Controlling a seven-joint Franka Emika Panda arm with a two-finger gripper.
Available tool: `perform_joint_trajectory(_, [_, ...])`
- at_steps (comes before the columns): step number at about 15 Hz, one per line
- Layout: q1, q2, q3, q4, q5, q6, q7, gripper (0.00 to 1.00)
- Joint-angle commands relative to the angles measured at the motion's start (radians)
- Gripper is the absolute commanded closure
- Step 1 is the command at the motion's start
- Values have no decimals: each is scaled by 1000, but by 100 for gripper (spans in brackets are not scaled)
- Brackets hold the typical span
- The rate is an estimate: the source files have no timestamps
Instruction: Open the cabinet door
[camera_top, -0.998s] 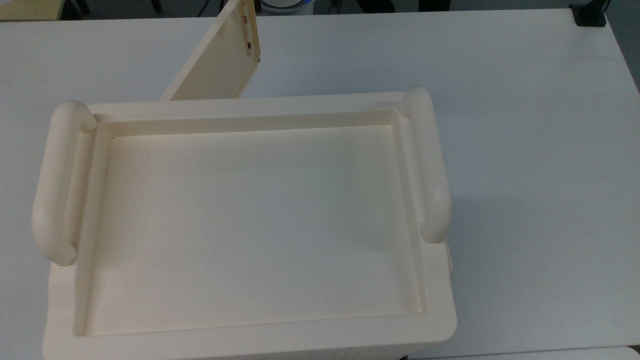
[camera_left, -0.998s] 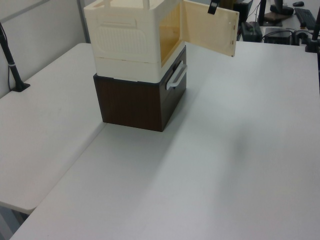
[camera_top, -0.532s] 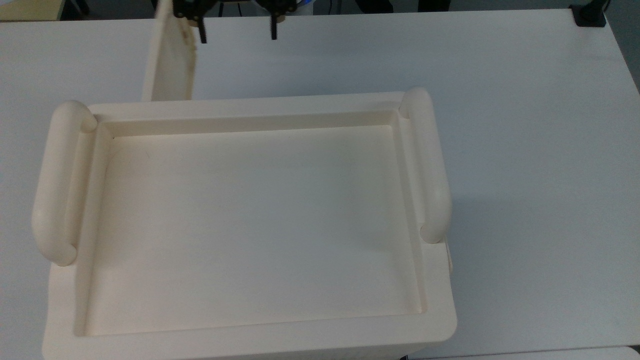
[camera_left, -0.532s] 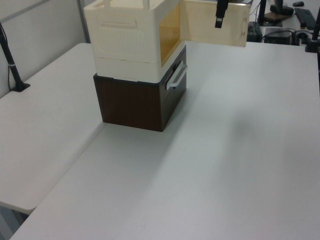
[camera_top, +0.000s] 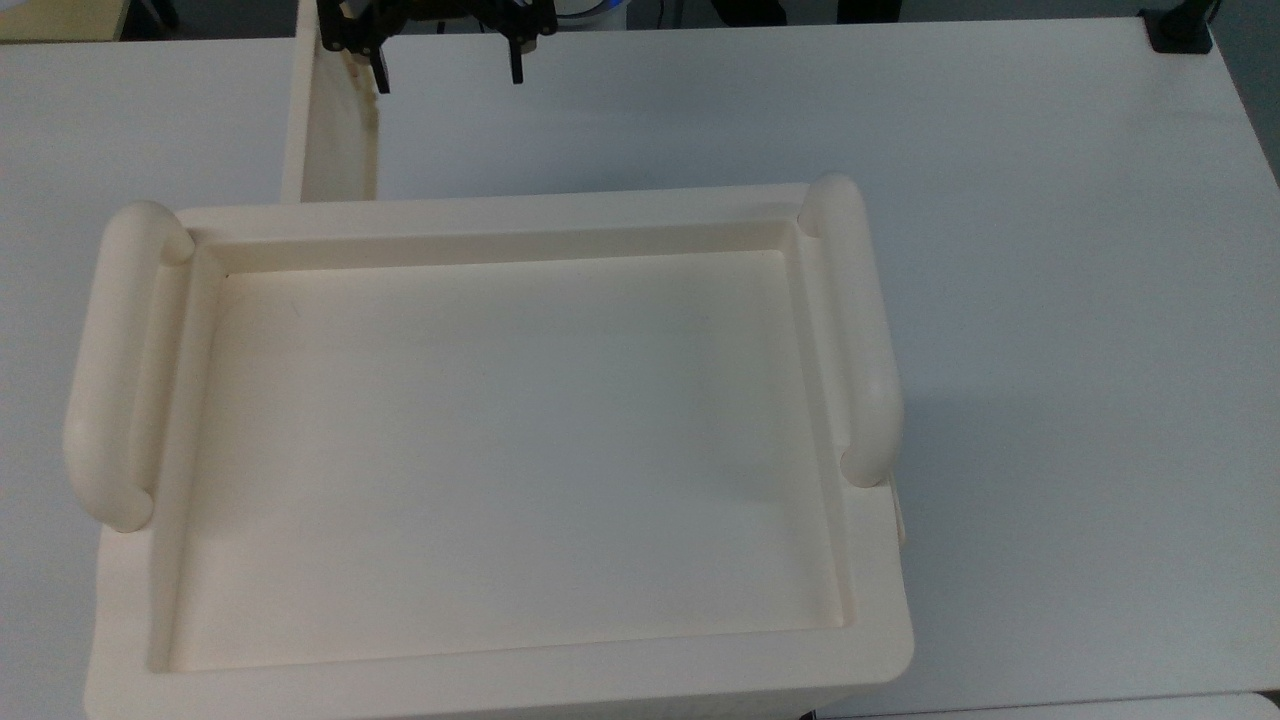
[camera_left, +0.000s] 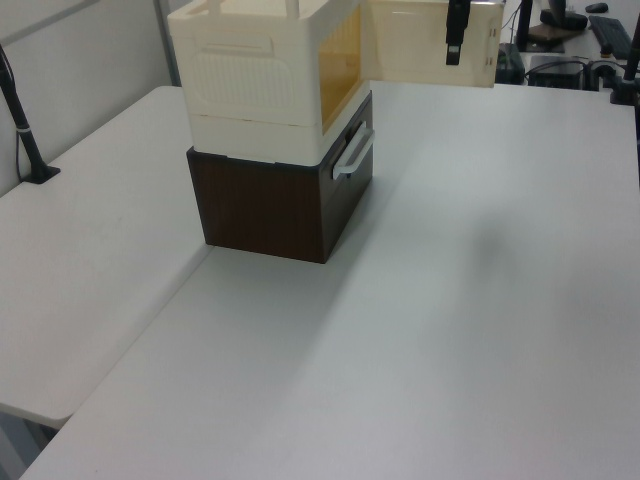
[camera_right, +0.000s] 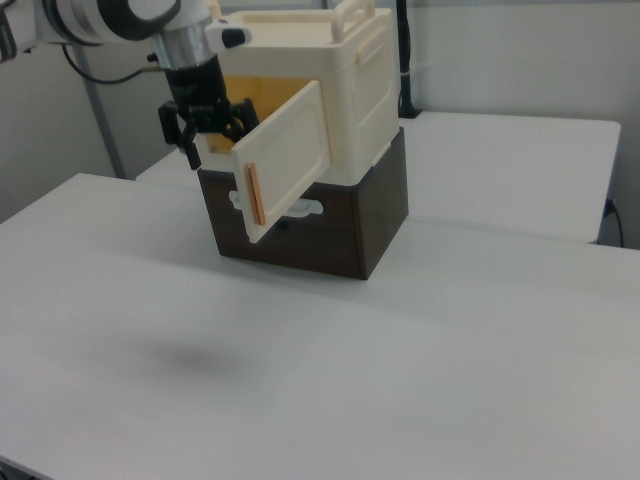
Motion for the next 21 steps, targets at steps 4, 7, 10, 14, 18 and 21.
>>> perform_joint_trajectory(4, [17,-42,0,-77,11,1,119,0])
perform_joint_trajectory(7, [20,-53,0,-92,11,12,184,0])
perform_joint_trajectory(10, [36,-96,9,-200,11,139,246,0])
perform_joint_trajectory(14, [92,-113,3,-248,12,160,320,0])
perform_joint_trajectory(18, [86,-111,2,-242,12,133,324,0])
perform_joint_trajectory(21, [86,-107,2,-239,12,129,325,0])
